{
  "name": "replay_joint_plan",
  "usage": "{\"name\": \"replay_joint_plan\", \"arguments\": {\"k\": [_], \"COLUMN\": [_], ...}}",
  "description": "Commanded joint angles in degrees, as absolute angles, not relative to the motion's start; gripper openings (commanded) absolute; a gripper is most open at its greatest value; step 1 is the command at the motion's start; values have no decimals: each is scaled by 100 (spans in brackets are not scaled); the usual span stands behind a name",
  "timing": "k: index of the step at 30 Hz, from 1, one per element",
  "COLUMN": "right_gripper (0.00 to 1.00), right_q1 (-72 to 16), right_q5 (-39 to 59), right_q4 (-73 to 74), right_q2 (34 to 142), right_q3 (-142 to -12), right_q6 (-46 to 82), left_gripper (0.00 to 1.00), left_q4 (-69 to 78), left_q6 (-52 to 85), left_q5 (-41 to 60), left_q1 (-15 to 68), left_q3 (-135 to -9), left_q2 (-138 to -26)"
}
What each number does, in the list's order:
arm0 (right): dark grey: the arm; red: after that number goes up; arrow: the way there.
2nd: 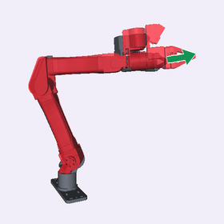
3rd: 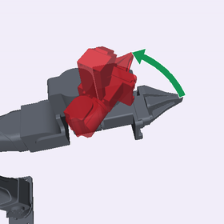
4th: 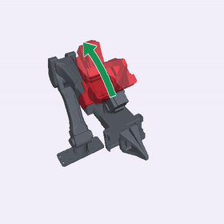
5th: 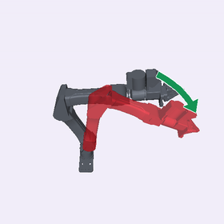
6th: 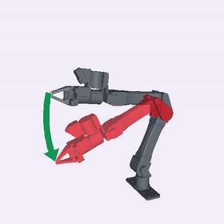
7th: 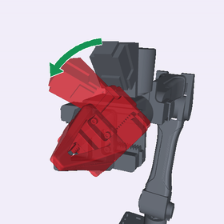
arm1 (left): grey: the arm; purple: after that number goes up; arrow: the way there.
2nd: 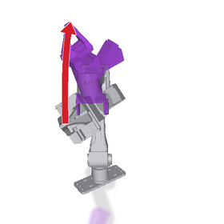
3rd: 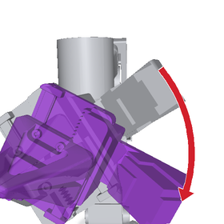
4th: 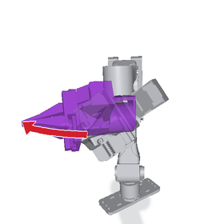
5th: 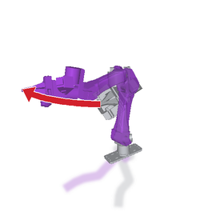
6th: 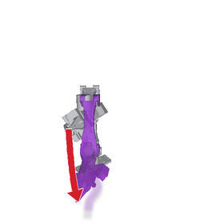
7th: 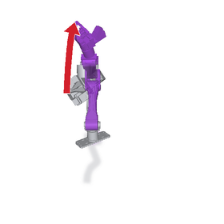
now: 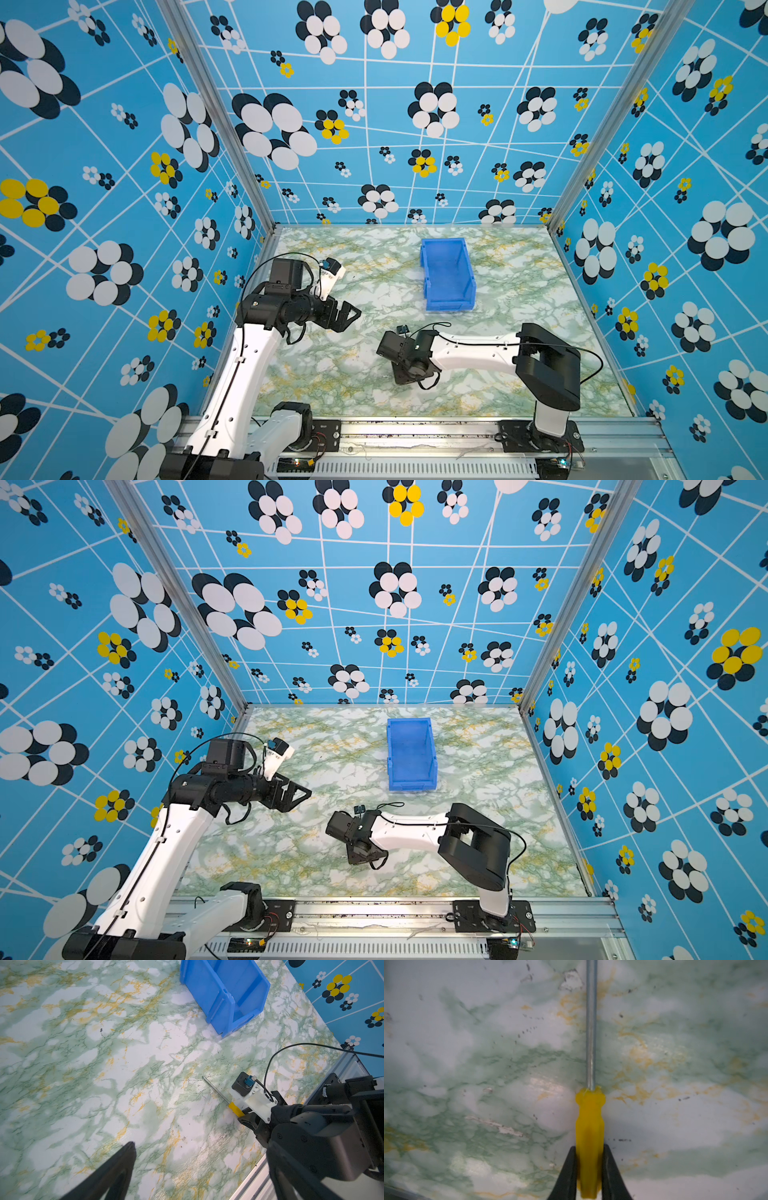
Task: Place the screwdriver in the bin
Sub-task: 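Lift the screwdriver with the right gripper and carry it over the blue bin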
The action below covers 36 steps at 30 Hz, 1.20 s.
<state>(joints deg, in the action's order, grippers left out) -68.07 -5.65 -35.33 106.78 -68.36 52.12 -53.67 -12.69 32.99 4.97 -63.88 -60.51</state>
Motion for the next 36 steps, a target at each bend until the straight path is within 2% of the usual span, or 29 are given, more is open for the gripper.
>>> {"name": "replay_joint_plan", "arguments": {"k": [1, 19, 28, 36], "right_gripper": [12, 13, 15, 14], "right_q1": [-6742, -6045, -4663, -3371], "right_q5": [-768, -668, -519, -425], "right_q4": [-3717, -4315, -4773, -4575], "right_q2": [10446, 8992, 8502, 9266], "right_q3": [-6764, -7141, -7828, -8216], "right_q6": [5030, 4526, 3650, 2902], "left_gripper": [99, 99, 99, 99], "left_q4": [-5392, -5705, -5657, -5480], "left_q6": [-1302, -1762, -1629, -1485], "left_q5": [3251, 3243, 3129, 3026], "left_q1": [541, 745, 967, 1105], "left_q3": [-6426, -6586, -6558, -6364], "left_q2": [-5978, -5836, -5814, -5740]}}
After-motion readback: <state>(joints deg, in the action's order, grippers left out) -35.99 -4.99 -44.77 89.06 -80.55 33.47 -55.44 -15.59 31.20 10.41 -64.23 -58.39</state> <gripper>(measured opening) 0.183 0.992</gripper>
